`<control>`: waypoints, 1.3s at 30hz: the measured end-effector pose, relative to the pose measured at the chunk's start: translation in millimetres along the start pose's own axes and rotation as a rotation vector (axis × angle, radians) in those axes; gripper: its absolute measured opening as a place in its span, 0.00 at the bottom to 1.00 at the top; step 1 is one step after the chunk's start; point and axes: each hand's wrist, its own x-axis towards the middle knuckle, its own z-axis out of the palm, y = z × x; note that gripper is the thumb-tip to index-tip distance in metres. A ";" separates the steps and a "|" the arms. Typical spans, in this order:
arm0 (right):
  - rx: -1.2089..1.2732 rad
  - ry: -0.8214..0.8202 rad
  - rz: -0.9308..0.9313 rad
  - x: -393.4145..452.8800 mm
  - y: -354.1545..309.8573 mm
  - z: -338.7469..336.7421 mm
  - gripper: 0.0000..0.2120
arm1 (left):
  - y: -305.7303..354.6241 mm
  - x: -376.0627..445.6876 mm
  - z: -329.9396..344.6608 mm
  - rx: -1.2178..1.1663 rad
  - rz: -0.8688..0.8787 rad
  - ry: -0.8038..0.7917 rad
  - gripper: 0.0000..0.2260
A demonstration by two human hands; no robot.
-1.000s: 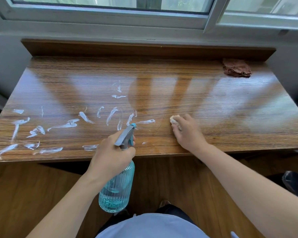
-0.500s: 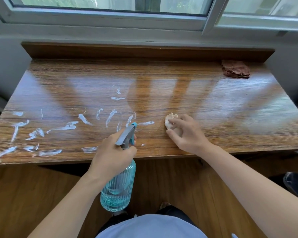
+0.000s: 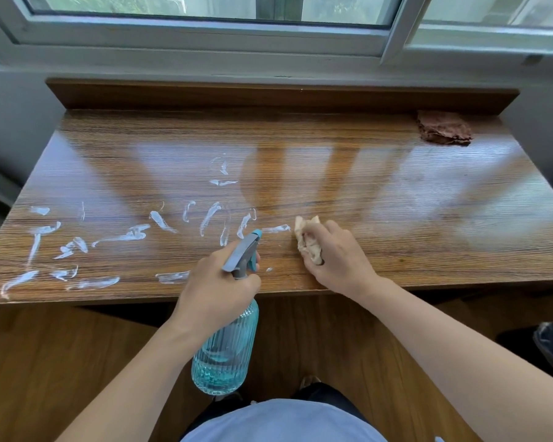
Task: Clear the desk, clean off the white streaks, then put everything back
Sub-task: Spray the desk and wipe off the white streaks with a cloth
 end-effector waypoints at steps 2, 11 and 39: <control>-0.059 0.042 0.068 8.6 2.7 -3.9 0.20 | 0.3 0.0 0.0 -0.004 0.002 -0.001 0.10; -0.255 -0.031 -0.161 18.7 27.3 -16.2 0.26 | -3.0 0.1 -3.4 0.008 -0.005 0.007 0.09; 0.009 0.081 0.076 -7.0 4.1 10.2 0.12 | 11.2 5.3 -1.1 -0.031 -0.020 0.009 0.10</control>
